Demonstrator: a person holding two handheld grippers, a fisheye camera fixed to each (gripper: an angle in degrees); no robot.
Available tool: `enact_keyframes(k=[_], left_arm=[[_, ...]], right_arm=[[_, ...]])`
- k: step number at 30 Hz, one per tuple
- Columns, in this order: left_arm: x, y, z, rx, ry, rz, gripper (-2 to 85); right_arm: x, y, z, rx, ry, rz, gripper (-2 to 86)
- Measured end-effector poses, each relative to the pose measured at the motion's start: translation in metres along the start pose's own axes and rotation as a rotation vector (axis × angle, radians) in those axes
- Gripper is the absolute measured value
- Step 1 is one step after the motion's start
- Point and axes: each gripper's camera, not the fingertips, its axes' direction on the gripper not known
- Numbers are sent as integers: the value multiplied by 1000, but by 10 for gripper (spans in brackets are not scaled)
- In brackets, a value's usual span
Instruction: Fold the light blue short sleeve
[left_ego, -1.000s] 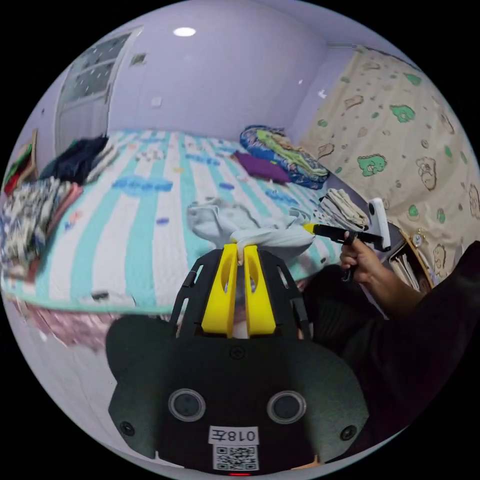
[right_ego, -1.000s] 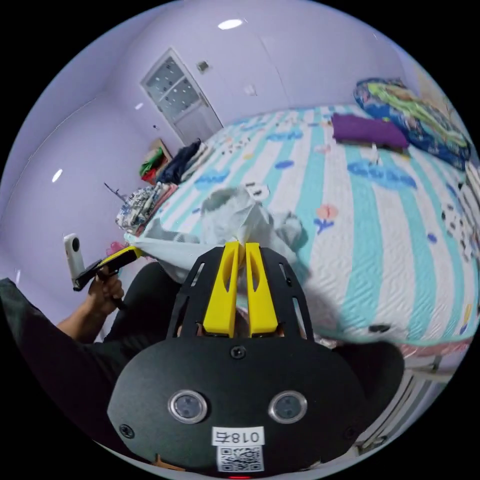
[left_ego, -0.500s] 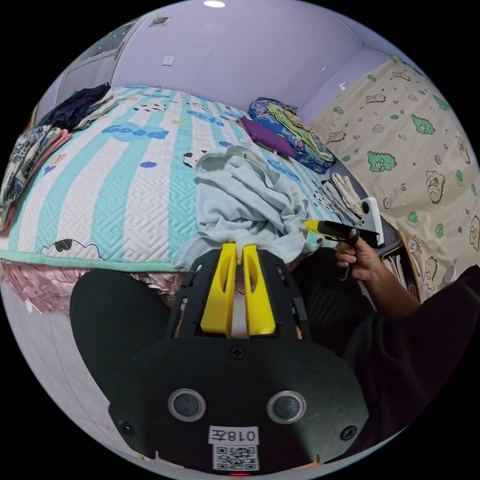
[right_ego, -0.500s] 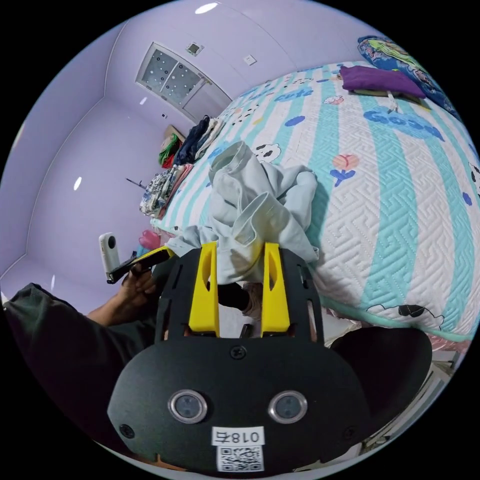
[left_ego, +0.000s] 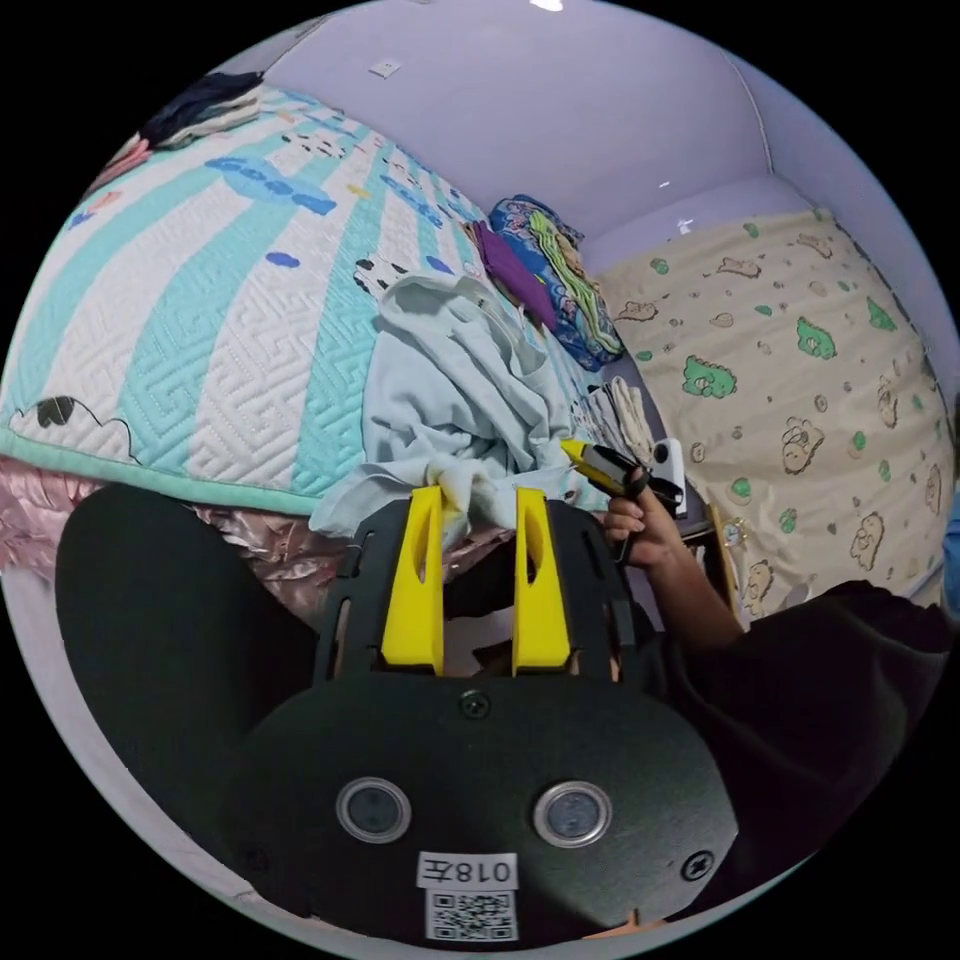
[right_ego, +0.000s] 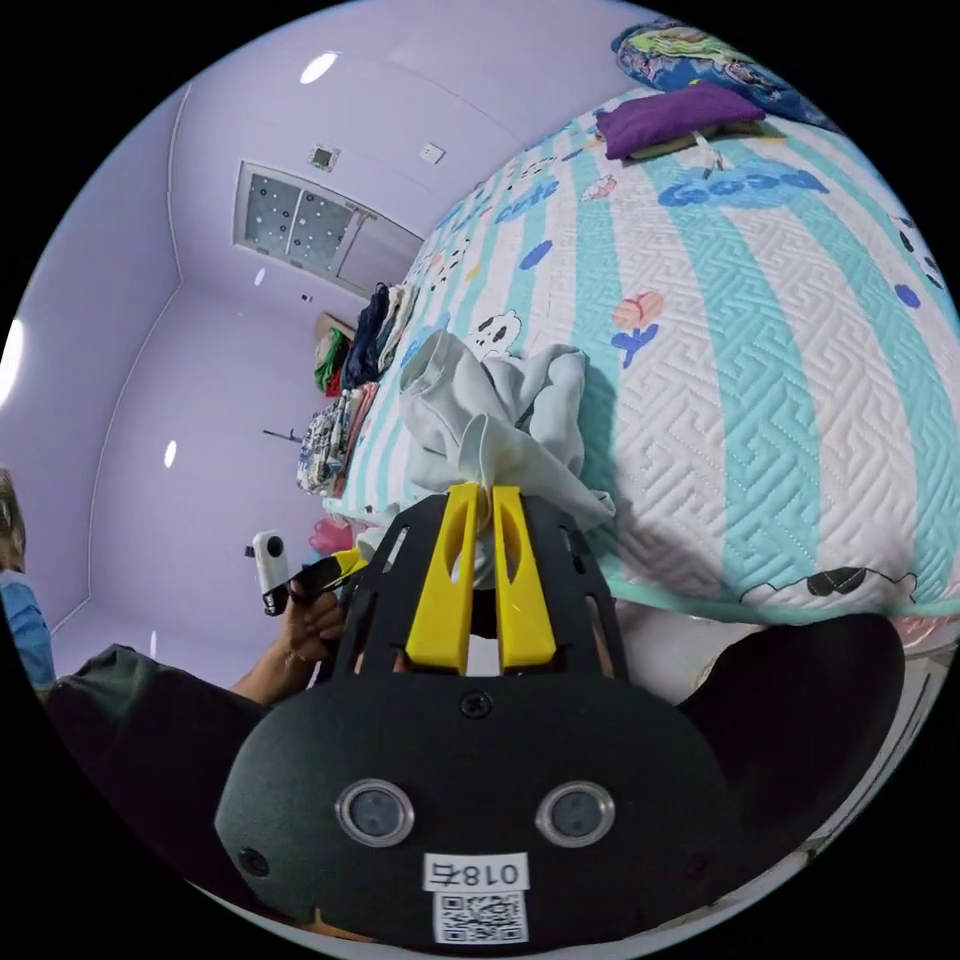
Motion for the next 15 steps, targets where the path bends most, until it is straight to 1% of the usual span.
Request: enact_keyframes(k=[1,5,6,8,9,11,13,15], left_arm=[[-4,4,5,9,-18,-11,15],[13,18,3,89,-107,73,-5],[25,23,-5,141,-127,119,-7],[52,30,-24,236,-163,214,-9],[75,35,-37,288,-203,287,-9],[115,45,-62,386,-262,409,-10],[167,62,-96,519,-346,577,-10],[187,69,-106,567,-415,652,-10]], right_arm=[[-3,4,-9,47,-52,-12,17],[-18,15,-54,258,-279,-58,11],[-23,15,-60,268,-291,-71,10],[-55,18,-81,304,-335,-169,9],[-64,19,-87,314,-347,-196,9],[-103,25,-108,357,-375,-318,8],[-131,30,-125,403,-373,-431,8],[-150,23,-131,371,-260,-462,8]])
